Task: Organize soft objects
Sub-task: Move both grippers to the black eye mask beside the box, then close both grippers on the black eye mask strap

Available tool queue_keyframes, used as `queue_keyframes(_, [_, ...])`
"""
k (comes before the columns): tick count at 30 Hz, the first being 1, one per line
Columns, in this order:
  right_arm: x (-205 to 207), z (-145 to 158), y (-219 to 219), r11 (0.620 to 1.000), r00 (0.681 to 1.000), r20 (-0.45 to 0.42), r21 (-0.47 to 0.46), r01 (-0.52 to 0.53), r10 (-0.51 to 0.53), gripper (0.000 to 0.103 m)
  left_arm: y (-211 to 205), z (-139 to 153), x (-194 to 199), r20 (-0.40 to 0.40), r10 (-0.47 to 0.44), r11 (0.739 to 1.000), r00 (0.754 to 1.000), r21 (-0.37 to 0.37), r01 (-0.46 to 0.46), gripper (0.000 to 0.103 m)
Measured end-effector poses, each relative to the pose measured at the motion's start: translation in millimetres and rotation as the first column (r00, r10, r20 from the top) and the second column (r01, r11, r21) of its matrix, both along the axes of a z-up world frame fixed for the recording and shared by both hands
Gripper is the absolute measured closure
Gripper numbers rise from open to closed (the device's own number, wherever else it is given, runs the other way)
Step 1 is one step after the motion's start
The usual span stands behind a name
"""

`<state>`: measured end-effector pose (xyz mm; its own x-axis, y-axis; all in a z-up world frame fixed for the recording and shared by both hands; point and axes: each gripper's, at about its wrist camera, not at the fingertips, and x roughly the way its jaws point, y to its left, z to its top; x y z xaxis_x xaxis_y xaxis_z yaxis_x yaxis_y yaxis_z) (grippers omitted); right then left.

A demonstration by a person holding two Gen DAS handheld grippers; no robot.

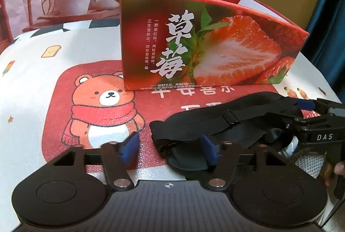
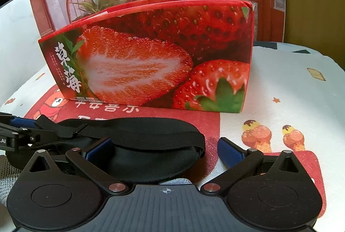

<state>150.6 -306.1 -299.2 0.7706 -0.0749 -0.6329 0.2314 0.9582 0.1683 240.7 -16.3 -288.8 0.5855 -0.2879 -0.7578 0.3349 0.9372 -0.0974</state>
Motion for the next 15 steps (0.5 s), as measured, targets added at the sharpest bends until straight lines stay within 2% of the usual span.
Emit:
queue_keyframes(1, [0.1, 0.0, -0.1, 1.0, 1.0, 0.0, 0.001, 0.0, 0.0, 0.0, -0.3, 0.1, -0.2, 0.003, -0.005, 1.0, 1.0, 0.001, 0.005, 0.06])
queue_keyframes(2, [0.2, 0.0, -0.2, 1.0, 1.0, -0.001, 0.002, 0.0, 0.0, 0.0, 0.1, 0.5, -0.3, 0.004, -0.013, 1.0, 1.0, -0.009, 0.013, 0.075])
queue_keyframes(4, [-0.4, 0.0, 0.0, 1.0, 1.0, 0.001, 0.001, 0.002, -0.002, 0.0, 0.5, 2.0, -1.8, 0.018, -0.018, 1.0, 1.0, -0.007, 0.018, 0.082])
queue_keyframes(9, [-0.9, 0.2, 0.2, 1.0, 1.0, 0.0, 0.006, 0.003, -0.003, 0.0, 2.5, 3.7, -2.8, 0.032, -0.012, 1.0, 0.999, 0.008, 0.011, 0.085])
queue_keyframes(15, [0.8, 3.0, -3.1, 1.0, 1.0, -0.018, 0.03, -0.006, 0.007, 0.0, 15.3, -0.7, 1.8, -0.019, 0.035, 0.997, 0.999, -0.065, -0.037, 0.085])
